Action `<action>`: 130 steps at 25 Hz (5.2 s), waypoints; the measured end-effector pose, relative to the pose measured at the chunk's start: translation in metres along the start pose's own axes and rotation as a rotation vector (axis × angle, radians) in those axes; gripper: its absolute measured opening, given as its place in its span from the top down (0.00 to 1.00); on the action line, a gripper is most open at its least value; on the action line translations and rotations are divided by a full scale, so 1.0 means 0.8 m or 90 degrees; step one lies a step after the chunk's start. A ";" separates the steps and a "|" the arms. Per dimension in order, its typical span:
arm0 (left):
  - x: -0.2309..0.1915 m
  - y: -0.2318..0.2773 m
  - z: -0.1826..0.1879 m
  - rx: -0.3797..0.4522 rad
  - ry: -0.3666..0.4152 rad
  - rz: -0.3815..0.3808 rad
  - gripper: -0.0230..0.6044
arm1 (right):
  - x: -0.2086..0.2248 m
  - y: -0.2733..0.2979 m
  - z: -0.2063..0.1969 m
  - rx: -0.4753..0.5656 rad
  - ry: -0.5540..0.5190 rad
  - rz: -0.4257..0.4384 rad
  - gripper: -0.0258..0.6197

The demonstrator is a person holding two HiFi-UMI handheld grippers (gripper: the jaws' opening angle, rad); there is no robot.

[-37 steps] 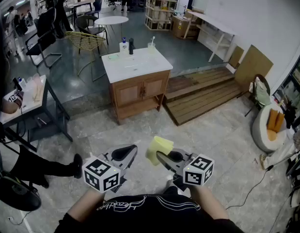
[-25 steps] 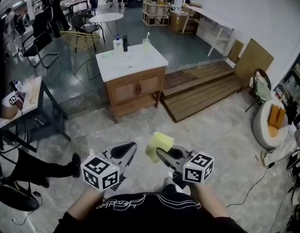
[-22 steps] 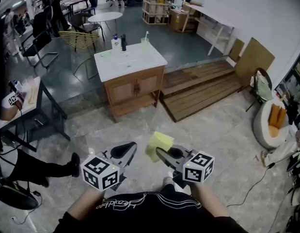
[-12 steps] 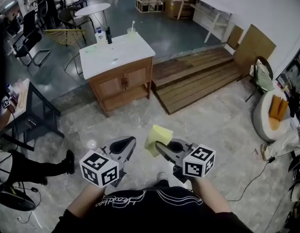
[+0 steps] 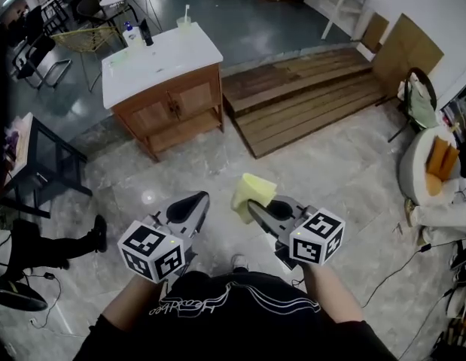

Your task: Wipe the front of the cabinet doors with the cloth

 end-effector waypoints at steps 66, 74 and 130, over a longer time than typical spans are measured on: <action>-0.629 0.254 -0.216 -0.006 -0.255 0.304 0.95 | 0.463 0.709 -0.136 -0.198 -0.067 0.136 0.90; -0.633 0.268 -0.205 0.013 -0.266 0.350 0.95 | 0.474 0.747 -0.137 -0.195 -0.111 0.169 0.90; -0.612 0.398 -0.238 -0.041 -0.332 0.221 0.95 | 0.632 0.685 -0.107 -0.105 -0.040 -0.004 0.90</action>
Point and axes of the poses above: the fingertips, and each gripper's own axes: y forward along the fingers, x to its right, z out of its top, the point moved 5 cm from there along -y, backward along the fingers, and after that the axes turned 9 degrees about x, right-handed, at the moved point
